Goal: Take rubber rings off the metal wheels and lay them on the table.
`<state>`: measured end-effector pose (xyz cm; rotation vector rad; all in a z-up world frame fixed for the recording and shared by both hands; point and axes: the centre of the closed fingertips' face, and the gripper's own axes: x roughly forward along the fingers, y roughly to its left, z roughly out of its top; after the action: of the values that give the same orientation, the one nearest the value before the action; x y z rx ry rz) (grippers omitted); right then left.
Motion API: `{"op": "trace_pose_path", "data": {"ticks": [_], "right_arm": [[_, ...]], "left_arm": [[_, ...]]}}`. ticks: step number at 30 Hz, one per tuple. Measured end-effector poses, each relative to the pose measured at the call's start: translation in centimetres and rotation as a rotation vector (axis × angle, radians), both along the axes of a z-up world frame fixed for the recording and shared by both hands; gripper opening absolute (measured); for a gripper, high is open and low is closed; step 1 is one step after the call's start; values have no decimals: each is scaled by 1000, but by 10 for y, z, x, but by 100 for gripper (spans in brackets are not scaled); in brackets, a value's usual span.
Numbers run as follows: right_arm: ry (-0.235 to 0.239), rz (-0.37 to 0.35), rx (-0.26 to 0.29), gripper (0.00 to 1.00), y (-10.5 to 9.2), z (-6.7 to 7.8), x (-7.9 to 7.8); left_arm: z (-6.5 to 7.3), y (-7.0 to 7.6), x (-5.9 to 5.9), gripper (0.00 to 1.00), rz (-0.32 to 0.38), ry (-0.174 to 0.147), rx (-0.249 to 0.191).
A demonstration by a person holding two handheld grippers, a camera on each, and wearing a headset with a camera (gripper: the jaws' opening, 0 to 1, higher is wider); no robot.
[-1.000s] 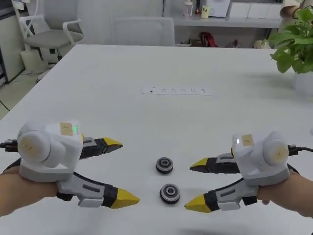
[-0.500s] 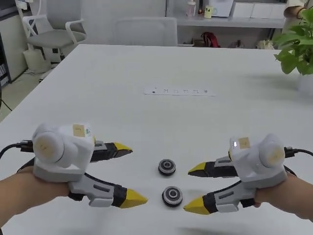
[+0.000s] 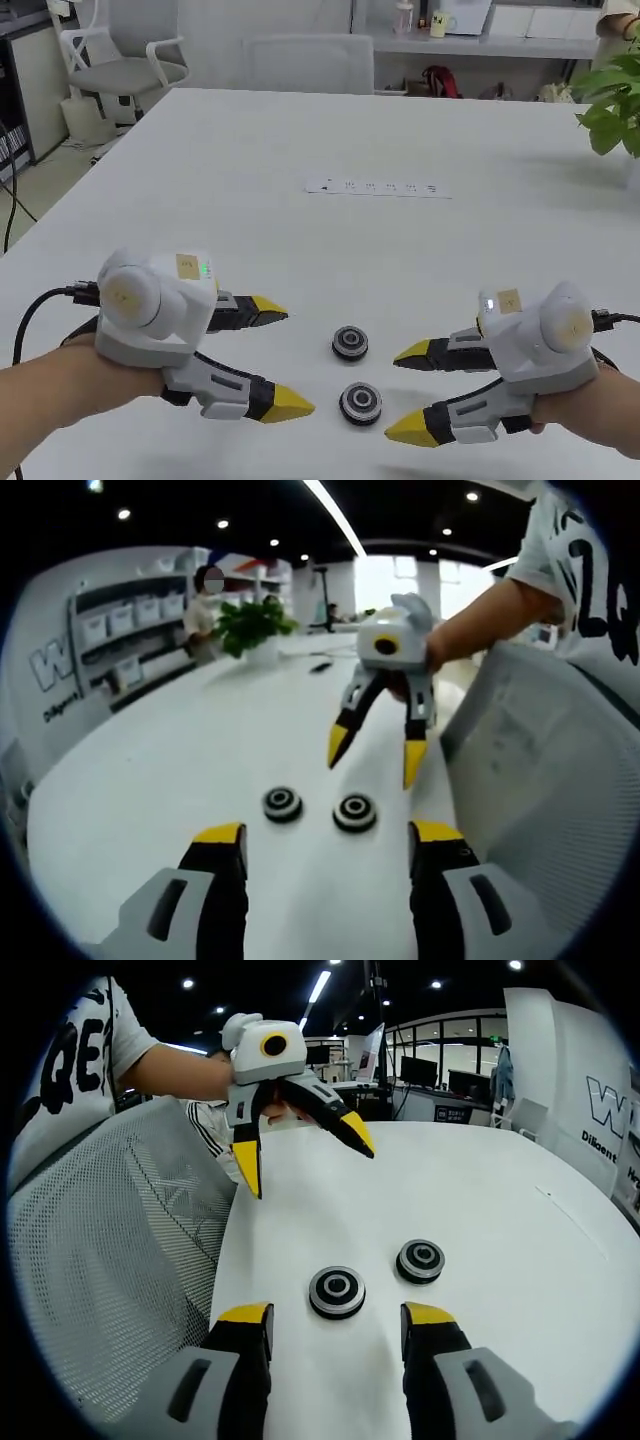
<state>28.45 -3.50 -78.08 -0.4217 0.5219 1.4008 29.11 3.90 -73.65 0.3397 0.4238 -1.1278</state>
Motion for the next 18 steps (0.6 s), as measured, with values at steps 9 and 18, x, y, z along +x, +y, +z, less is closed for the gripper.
{"op": "trace_pose_path", "data": {"ticks": [9,18], "right_arm": [[9,0,-8,49,-1,-2,0],[17,6,-22,49,0,-8,-1]], "left_arm": [[-4,-8,-1,63,-11,20,-12],[-9,-13,-4,59,-36,39,0]]}}
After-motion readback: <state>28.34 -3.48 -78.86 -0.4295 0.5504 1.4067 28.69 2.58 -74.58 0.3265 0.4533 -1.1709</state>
